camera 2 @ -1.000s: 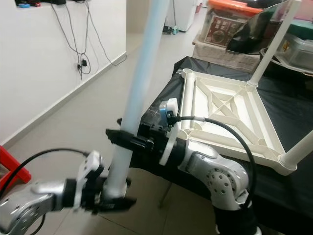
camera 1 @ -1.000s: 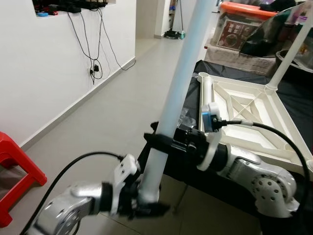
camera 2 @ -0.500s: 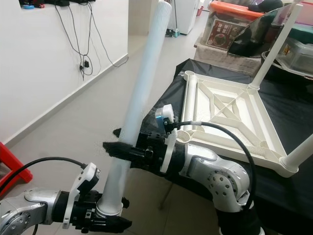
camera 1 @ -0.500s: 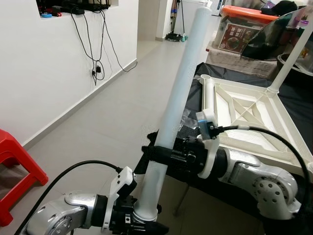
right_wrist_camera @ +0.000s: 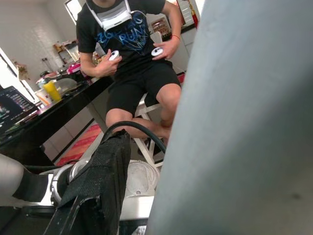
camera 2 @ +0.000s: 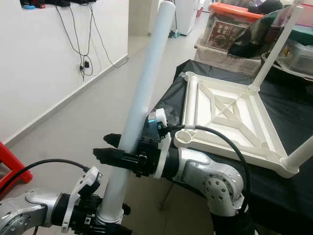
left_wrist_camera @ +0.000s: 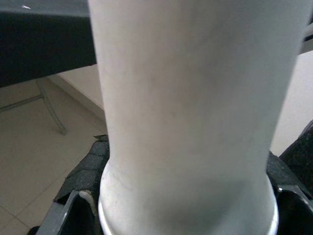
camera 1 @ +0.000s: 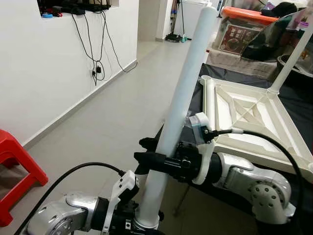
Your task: Building children table
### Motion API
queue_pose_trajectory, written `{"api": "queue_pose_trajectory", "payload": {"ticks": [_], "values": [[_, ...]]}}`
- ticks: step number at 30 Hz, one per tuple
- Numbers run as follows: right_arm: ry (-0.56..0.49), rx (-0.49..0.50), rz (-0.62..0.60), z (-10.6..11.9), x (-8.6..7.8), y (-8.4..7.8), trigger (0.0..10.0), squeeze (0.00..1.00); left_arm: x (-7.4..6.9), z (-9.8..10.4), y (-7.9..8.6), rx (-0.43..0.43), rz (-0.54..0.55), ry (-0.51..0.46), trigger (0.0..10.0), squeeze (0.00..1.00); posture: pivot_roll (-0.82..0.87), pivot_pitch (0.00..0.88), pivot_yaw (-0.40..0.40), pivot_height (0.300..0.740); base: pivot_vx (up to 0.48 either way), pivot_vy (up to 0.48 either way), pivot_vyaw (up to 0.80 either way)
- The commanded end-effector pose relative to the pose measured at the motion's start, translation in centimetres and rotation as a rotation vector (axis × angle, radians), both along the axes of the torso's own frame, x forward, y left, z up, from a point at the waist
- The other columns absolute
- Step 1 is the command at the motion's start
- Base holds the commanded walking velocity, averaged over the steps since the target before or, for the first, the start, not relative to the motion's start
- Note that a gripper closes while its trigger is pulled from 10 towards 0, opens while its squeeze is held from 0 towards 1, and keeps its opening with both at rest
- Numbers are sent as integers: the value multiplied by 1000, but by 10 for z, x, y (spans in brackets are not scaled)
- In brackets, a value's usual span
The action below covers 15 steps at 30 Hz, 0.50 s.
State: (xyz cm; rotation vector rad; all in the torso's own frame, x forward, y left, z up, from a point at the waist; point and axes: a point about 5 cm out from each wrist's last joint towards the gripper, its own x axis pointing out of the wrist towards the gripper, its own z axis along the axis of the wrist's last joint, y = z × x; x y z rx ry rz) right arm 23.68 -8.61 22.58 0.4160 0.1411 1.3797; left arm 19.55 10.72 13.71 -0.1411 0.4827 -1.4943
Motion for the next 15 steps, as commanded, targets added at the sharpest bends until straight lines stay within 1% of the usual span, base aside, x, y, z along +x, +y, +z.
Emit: {"api": "queue_pose_trajectory", "payload": {"ticks": [1, 4, 5, 6, 7, 15], "values": [[-2, 8, 43, 2, -7, 6, 10000, 0, -4, -3, -1, 18, -20, 14, 10000, 0, 103, 62, -93, 740, 0, 0, 0], [2, 12, 49, 2, -8, 8, 10000, 0, -4, -3, -1, 19, -24, 14, 10000, 0, 103, 62, -93, 740, 0, 0, 0], [3, 14, 51, 2, -8, 8, 3882, 0, -3, -3, -1, 17, -23, 15, 10000, 0, 103, 62, -93, 740, 0, 0, 0], [3, 14, 51, 2, -8, 8, 3882, 0, -3, -3, -1, 17, -23, 15, 10000, 0, 103, 62, -93, 740, 0, 0, 0], [6, 17, 51, 2, -9, 9, 0, 0, -3, -2, -2, 17, -23, 17, 10000, 0, 103, 62, -93, 740, 0, 0, 0], [13, 22, 52, 1, -10, 9, 0, 0, -5, -2, -1, 14, -25, 35, 10000, 0, 102, 70, -90, 740, 0, 0, 0]]}}
